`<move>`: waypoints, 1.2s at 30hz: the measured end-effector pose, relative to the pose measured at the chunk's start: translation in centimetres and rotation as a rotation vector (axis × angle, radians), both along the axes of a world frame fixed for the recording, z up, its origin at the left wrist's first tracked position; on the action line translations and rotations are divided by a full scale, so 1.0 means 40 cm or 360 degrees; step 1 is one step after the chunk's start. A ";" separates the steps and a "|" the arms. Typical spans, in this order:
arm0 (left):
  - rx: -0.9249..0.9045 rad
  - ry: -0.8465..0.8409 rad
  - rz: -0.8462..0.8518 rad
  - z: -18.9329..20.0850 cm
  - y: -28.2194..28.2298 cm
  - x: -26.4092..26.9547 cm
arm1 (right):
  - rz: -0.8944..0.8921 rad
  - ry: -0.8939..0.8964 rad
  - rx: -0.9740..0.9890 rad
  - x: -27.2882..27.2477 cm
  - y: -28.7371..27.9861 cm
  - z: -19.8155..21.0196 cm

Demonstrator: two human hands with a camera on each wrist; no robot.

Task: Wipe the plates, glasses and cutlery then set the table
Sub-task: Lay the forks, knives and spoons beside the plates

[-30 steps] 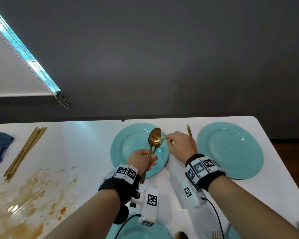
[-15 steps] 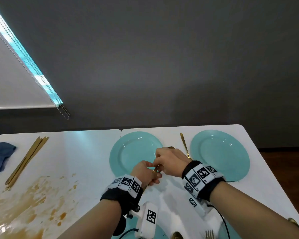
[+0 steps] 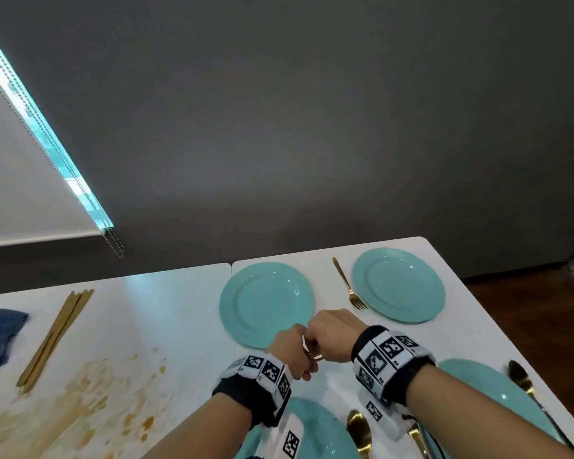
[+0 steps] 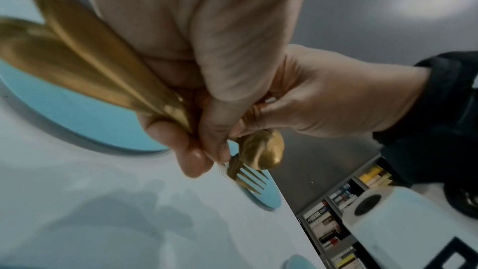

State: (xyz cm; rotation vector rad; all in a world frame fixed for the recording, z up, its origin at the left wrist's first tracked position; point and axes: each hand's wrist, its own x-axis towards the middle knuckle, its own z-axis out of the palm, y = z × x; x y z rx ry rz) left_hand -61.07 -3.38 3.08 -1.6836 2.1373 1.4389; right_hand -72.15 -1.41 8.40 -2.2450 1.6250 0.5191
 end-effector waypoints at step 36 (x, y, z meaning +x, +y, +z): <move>0.0103 0.0463 0.0804 0.004 -0.146 -0.218 | -0.1733 0.0011 -0.0169 -0.676 -0.056 -0.116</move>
